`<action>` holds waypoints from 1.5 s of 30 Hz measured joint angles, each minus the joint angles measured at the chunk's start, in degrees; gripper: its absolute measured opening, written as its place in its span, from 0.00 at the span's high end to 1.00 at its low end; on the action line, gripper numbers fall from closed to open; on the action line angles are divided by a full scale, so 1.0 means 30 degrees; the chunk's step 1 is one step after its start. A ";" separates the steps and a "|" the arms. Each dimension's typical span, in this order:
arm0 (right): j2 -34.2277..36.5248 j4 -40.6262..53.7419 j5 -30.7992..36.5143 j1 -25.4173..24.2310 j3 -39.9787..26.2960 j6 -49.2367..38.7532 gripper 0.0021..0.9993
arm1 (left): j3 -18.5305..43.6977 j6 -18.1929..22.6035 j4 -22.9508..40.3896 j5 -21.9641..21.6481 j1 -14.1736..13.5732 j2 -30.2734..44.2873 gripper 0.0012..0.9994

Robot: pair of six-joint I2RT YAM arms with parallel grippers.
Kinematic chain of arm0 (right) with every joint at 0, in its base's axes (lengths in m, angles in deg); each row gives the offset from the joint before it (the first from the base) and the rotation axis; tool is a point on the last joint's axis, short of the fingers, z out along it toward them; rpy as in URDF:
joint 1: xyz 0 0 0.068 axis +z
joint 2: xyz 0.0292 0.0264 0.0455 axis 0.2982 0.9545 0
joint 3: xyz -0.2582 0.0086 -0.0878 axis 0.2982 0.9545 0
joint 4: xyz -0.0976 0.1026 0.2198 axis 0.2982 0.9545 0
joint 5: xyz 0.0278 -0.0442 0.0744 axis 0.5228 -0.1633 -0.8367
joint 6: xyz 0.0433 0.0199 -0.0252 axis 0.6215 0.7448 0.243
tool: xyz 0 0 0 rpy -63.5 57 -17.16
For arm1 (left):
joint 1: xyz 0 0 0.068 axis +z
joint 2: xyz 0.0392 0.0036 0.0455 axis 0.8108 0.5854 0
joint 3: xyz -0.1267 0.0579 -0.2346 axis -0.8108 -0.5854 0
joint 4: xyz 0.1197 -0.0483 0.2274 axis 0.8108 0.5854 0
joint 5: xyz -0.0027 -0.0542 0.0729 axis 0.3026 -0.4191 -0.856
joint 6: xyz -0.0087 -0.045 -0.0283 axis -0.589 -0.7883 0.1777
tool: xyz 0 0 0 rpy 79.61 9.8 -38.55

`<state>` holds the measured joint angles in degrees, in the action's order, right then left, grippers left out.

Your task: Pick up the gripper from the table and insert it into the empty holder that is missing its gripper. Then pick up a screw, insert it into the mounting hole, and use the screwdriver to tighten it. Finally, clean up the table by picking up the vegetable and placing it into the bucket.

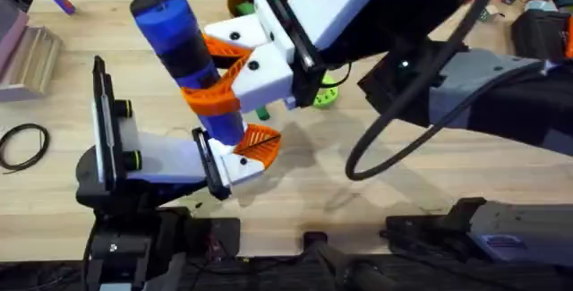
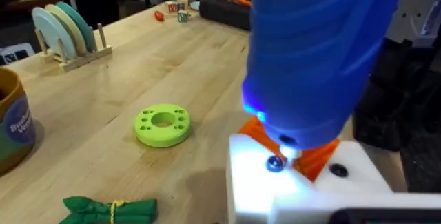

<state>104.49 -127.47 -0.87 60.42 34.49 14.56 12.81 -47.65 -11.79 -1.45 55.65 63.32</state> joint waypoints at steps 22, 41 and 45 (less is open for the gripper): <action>0.0121 -0.1047 -0.0698 0.0066 0.0007 0.0252 0.98 | 0.0000 0.0007 -0.0007 -0.0005 0.0000 0.0005 0.99; 0.0121 -0.2529 -0.0872 0.0029 0.0007 0.0127 0.98 | 0.0000 0.0007 -0.0007 -0.0005 0.0000 0.0007 0.99; 0.0115 -0.1876 -0.0872 -0.0007 0.0007 -0.0028 0.98 | 0.0000 0.0001 -0.0007 -0.0005 0.0000 0.0000 0.99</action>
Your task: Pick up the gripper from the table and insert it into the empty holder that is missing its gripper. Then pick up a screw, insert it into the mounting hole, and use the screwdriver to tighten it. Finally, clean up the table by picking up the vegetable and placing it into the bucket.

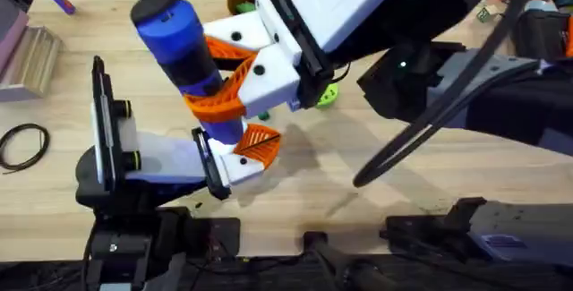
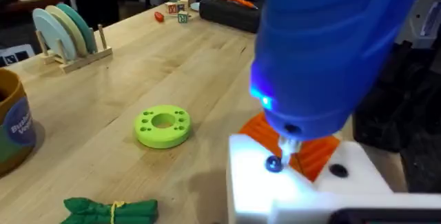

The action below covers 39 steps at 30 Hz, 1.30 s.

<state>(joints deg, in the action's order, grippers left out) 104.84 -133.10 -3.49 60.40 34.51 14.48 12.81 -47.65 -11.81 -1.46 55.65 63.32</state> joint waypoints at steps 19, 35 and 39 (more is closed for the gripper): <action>0.0006 0.0003 0.0000 -0.0086 0.0000 -0.0429 0.98 | 0.0000 -0.0001 0.0000 0.0000 0.0000 0.0000 0.99; 0.0000 0.0091 0.0000 -0.0182 0.0000 -0.0429 0.98 | 0.0000 -0.0001 0.0000 0.0000 0.0000 0.0006 0.99; 0.0006 0.0091 0.0000 -0.0182 0.0000 -0.0429 0.98 | 0.0000 -0.0001 0.0000 0.0000 0.0000 0.0000 0.99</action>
